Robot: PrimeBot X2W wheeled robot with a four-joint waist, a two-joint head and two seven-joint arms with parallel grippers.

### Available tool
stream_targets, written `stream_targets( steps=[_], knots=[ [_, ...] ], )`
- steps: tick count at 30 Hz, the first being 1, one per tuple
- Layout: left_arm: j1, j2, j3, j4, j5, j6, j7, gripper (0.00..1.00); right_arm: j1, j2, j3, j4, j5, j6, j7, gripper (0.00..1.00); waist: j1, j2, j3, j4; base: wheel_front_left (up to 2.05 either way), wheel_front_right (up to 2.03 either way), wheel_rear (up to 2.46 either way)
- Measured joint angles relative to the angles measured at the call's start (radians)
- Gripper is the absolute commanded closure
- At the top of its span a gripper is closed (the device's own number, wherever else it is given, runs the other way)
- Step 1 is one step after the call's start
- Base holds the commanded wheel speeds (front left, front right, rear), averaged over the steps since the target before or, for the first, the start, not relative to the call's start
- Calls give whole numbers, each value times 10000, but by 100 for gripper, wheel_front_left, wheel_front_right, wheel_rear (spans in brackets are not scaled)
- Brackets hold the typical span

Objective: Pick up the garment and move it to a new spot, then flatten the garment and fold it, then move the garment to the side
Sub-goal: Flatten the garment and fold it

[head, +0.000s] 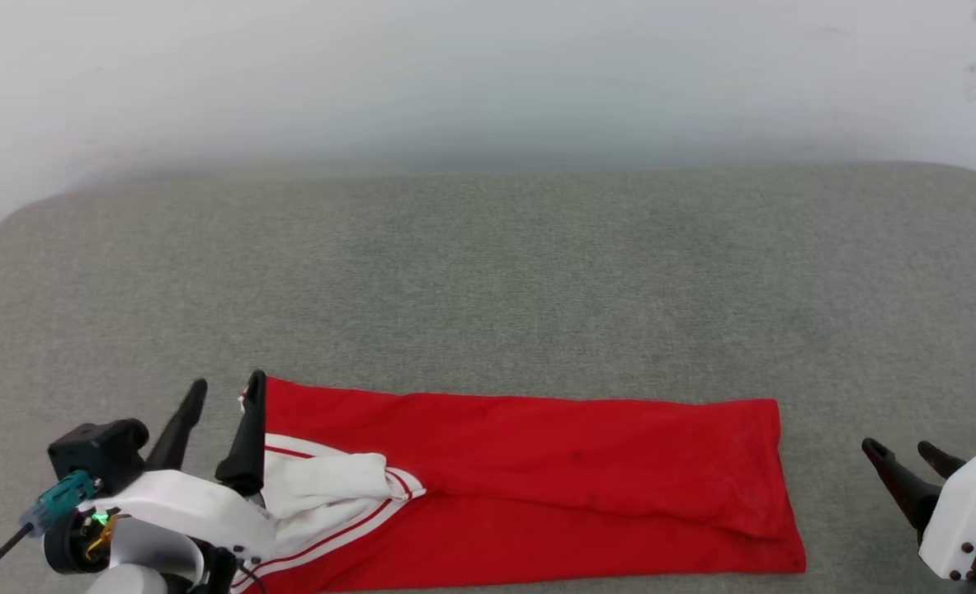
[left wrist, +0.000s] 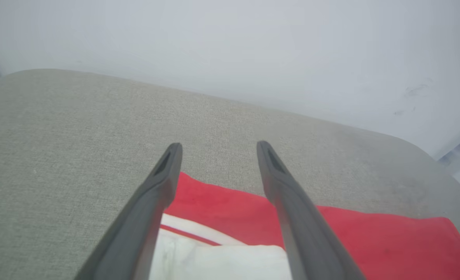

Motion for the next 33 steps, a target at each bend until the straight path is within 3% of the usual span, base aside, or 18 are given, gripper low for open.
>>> stream_targets(
  steps=[5, 11, 25, 26, 28, 33],
  knots=[
    [-122, -150, -2, -380, 974, 157, -1183, 0, -19, 17, -339, -115, 82, 0, 1375, 0, 1, 0, -75, 308, 0, 0, 0],
    [-271, -422, 65, -800, 2013, 272, -1503, 0, 7, 445, -642, 19, -2, 0, 2516, 0, 1, 0, 76, 864, 0, 0, 0],
    [-348, -815, -58, -1243, 2999, 40, -1521, 0, -656, 905, -568, 1975, 280, 0, 2788, 0, 2, 0, 981, 1770, 0, 0, 0],
    [-349, -848, -59, -1239, 3032, 36, -1521, 0, -683, 905, -550, 2044, 391, 0, 2842, 39, 1, 0, 1001, 1799, 0, 0, 0],
    [-348, -871, -63, -1162, 3035, 4, -1521, 0, -747, 851, -437, 2125, 518, -4, 2865, 100, 1, 0, 1008, 1820, 0, 0, 0],
    [-316, -819, -107, -932, 3053, -17, -1486, 0, -851, 848, 63, 2188, 717, -2, 2648, 100, 2, 0, 837, 1670, 0, 0, 0]
  ],
)
